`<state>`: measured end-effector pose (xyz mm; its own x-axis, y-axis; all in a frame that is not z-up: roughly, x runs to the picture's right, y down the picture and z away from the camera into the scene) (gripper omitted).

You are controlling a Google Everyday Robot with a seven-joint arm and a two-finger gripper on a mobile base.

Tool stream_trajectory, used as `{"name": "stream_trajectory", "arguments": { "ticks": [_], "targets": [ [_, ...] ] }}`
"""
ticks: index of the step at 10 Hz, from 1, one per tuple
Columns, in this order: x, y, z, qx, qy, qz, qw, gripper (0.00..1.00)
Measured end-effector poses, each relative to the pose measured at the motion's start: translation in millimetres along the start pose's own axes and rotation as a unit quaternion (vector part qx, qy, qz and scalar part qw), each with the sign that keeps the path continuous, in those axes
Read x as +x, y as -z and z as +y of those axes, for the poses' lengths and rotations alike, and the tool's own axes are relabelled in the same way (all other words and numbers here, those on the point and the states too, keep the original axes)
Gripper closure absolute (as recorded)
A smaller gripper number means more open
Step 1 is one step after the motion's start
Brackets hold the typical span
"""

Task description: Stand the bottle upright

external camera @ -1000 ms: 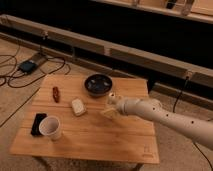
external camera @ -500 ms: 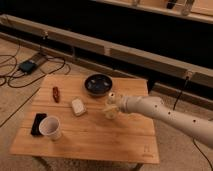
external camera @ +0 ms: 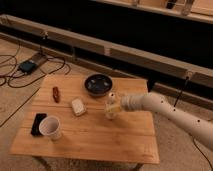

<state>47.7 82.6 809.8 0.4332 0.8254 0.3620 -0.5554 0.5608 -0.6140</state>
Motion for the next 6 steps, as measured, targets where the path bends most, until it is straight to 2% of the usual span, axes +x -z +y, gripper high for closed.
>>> {"name": "stream_trajectory", "arguments": {
  "ticks": [2,6],
  "targets": [
    [-5.2,5.7,3.5,-0.023,-0.012,-0.015,0.9996,0.2],
    [-6.7,4.3,4.6,-0.025,-0.011,-0.016,0.9995,0.2]
  ]
}}
